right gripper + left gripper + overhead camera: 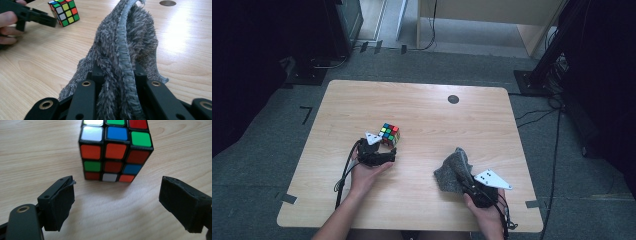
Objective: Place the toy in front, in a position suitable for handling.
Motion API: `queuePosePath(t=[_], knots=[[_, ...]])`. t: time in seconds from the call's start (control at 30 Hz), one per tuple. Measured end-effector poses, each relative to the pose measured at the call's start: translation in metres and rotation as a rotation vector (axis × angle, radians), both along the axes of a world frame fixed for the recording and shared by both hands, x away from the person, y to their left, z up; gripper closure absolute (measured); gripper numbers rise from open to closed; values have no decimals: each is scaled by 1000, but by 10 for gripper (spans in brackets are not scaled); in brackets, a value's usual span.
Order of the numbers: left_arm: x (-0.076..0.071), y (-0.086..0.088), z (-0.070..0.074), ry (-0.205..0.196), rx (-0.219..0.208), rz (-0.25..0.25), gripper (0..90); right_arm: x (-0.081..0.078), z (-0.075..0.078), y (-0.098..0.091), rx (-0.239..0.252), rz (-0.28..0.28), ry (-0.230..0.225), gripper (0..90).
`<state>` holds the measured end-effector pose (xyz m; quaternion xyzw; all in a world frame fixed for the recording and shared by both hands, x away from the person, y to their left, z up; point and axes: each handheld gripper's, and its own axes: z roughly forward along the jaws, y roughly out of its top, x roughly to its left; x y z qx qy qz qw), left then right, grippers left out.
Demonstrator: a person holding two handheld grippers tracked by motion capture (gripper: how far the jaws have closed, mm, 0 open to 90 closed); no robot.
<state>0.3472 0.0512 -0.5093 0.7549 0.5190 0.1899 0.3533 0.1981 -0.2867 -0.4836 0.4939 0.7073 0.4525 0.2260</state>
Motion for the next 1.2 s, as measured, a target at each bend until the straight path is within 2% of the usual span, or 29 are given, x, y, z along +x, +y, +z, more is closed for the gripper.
queuePosePath(t=[0.1,0.2,0.37,0.43,0.53,0.6,0.77,0.9,1.0,1.03,1.07,1.2], knots=[[6,-2,-1,5,0,12,138,0,0,0,0,1,1,718],[17,-7,-3,9,27,28,139,1,0,-2,45,6,17,716],[28,-11,-5,28,42,38,147,2,-1,-3,62,6,24,714],[30,-13,-5,25,51,39,179,3,-1,-3,64,7,28,714],[30,-15,-5,15,64,30,264,4,-2,-2,83,11,34,713],[30,-15,-5,10,68,27,328,4,-2,0,78,16,34,713],[27,-16,-5,1,72,-3,340,3,-2,3,72,27,34,712],[18,-14,-1,-32,75,-74,342,3,-2,3,60,31,30,712],[6,-11,6,-59,68,-122,343,4,-2,3,68,23,31,712],[0,-9,9,-70,63,-137,342,4,-1,3,69,22,30,712],[-12,-6,16,-89,45,-167,343,3,0,6,65,29,25,712],[-41,1,24,-113,38,-234,343,0,9,12,61,48,0,711]])
